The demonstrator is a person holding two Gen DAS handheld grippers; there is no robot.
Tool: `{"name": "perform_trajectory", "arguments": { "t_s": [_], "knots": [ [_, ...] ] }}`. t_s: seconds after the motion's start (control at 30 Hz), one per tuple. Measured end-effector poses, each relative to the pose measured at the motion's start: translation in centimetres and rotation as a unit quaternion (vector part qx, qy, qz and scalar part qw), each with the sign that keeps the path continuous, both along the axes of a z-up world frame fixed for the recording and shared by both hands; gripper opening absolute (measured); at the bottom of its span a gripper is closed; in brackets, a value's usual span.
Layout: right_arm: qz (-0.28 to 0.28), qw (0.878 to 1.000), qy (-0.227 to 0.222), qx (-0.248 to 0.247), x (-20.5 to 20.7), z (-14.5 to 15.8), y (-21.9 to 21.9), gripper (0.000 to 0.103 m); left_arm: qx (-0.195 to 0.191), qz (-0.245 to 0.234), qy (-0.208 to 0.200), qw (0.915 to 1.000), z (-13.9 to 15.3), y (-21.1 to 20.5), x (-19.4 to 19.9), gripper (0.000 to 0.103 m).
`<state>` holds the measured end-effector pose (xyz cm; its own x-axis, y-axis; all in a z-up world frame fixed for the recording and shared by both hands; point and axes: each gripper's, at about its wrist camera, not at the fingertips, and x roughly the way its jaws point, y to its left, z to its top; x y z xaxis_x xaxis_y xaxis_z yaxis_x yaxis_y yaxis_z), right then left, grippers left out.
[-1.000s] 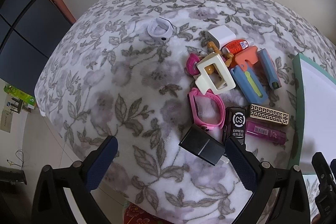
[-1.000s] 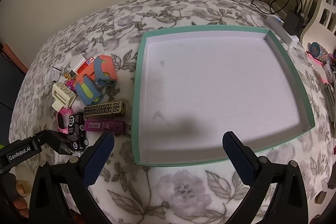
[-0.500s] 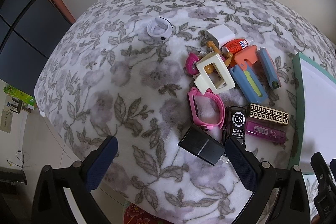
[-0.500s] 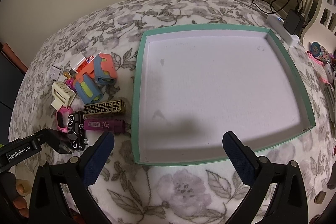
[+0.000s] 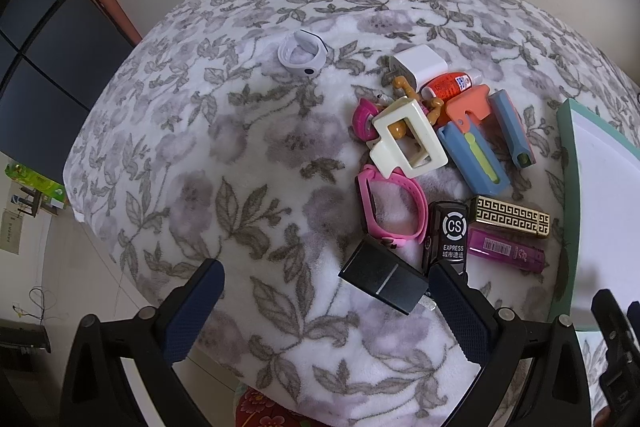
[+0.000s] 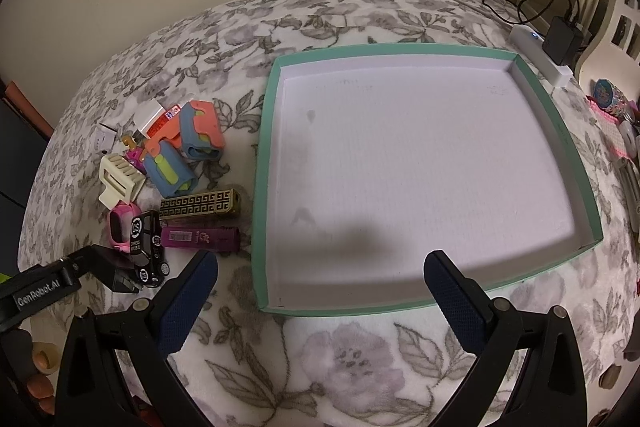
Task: Organize rigid objects
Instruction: 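Grasp the black charger with the left gripper while the right gripper grasps the black toy car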
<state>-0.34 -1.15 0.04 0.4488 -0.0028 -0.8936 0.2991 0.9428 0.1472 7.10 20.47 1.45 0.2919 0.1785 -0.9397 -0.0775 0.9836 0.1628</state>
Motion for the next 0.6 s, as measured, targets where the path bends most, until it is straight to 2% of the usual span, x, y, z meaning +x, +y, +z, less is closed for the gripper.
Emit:
{"name": "perform_trajectory", "arguments": {
  "t_s": [0.2,0.43,0.6],
  "knots": [
    [0.013,1.000,0.006,0.025,1.3,0.3,0.2,0.103,0.007,-0.028,0.017,0.9995,-1.0,-0.1,-0.1,0.103],
    [0.021,0.999,0.015,0.035,2.4,0.8,0.7,0.103,-0.009,-0.075,0.026,0.9968,-1.9,-0.8,0.3,0.103],
    [0.027,0.999,0.017,0.024,3.5,1.4,1.3,0.103,-0.003,-0.107,0.034,0.9937,-2.9,-1.6,0.6,0.103]
  ]
}}
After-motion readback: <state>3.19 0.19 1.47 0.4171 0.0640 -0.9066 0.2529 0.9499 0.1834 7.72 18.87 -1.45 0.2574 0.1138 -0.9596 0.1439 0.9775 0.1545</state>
